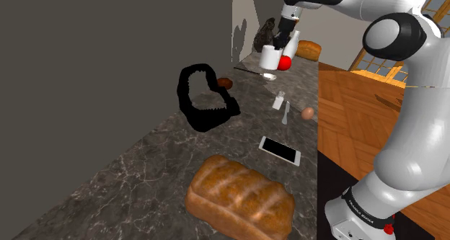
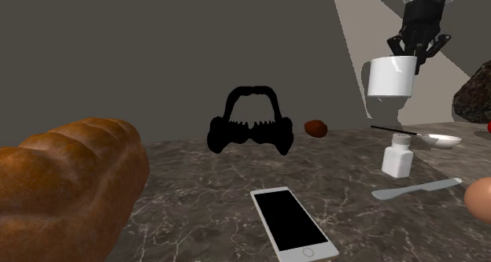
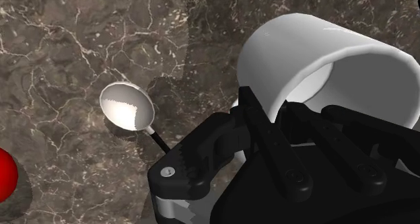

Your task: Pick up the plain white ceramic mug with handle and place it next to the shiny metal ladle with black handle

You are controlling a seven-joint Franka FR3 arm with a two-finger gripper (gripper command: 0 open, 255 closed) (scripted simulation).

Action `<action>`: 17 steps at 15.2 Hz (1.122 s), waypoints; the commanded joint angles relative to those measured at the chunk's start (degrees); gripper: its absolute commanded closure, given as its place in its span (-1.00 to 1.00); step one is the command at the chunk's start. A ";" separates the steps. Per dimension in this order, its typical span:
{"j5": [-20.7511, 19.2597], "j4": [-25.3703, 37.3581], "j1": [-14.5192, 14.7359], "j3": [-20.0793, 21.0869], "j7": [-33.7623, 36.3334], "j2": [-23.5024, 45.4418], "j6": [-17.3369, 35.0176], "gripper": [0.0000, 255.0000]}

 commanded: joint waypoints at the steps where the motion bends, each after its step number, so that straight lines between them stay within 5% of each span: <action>1: 0.03 -1.78 -0.14 -0.03 -0.18 -0.18 1.66 1.00; 17: 0.00 -14.15 -0.30 -0.07 -0.16 -0.19 14.01 1.00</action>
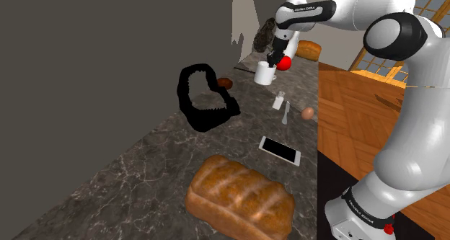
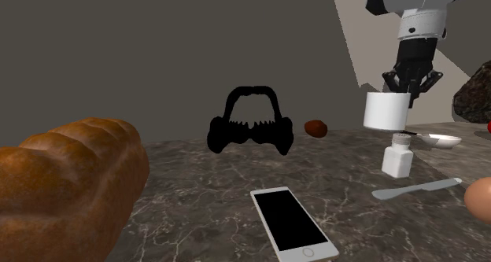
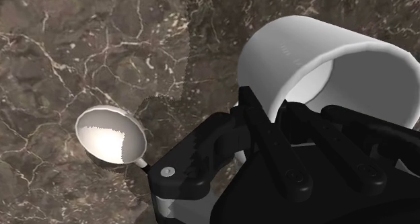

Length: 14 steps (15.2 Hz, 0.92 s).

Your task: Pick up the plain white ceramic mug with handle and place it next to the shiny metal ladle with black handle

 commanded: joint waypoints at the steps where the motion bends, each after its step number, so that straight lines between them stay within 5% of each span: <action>1: -0.01 -1.22 -0.03 -0.01 -0.02 0.19 1.46 1.00; 14: -0.12 -5.86 -0.04 -0.08 0.03 2.13 8.04 1.00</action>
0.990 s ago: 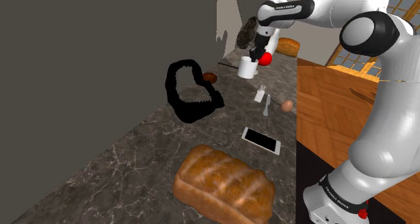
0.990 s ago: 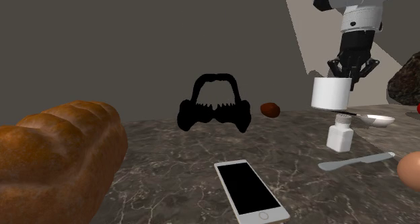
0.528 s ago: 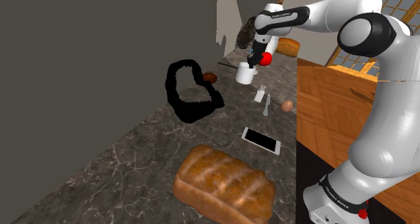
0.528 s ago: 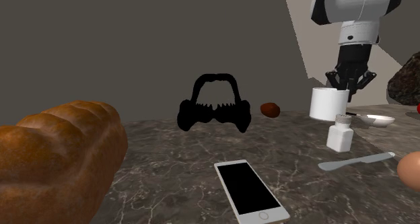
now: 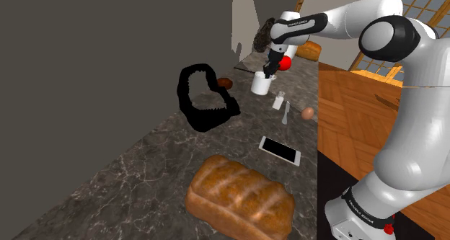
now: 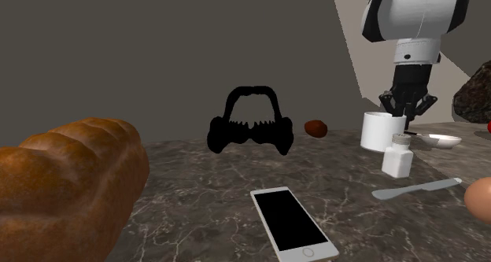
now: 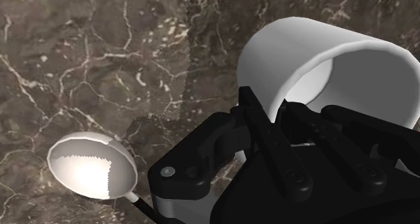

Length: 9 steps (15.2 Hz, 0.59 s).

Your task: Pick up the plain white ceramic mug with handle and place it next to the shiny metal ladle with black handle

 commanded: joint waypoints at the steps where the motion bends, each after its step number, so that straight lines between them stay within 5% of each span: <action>1: 0.00 0.00 -0.01 0.00 -0.02 0.04 0.09 1.00; 5: 0.00 0.00 -0.01 0.00 -0.02 0.04 0.09 1.00; 6: 0.00 0.00 -0.01 0.00 -0.02 0.03 0.09 -1.00; 9: 0.00 -0.01 -0.01 0.00 -0.01 0.04 0.10 -1.00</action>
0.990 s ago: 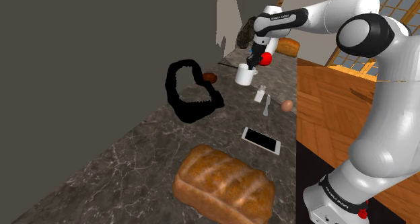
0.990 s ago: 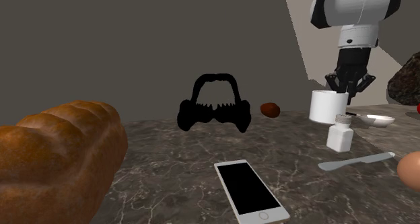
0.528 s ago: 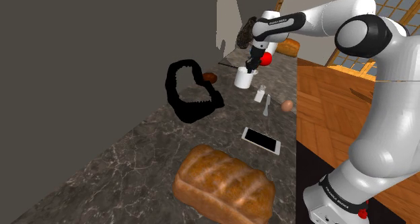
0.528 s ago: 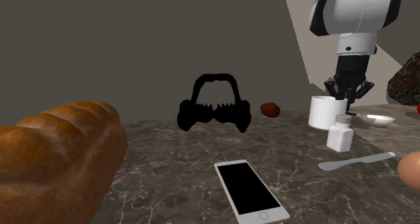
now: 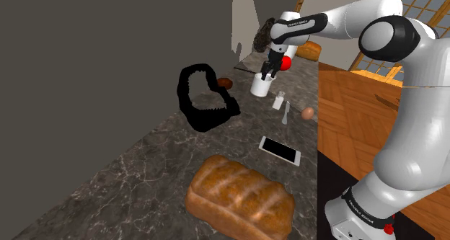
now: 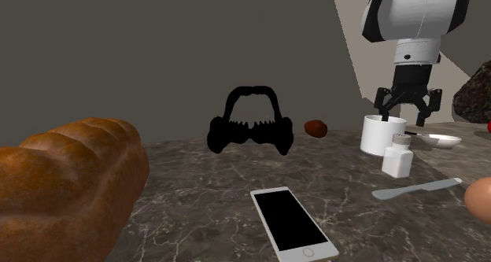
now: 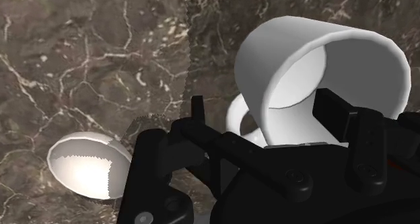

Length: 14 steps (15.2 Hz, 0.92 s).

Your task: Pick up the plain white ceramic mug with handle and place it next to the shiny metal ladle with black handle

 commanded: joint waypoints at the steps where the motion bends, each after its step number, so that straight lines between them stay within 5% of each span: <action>1: 0.00 0.00 0.00 0.00 0.00 0.00 0.00 -1.00; 6: 0.11 4.63 -0.01 0.05 -0.08 -1.76 -6.39 -1.00; 14: 0.11 4.63 -0.01 0.05 -0.08 -1.76 -6.39 -1.00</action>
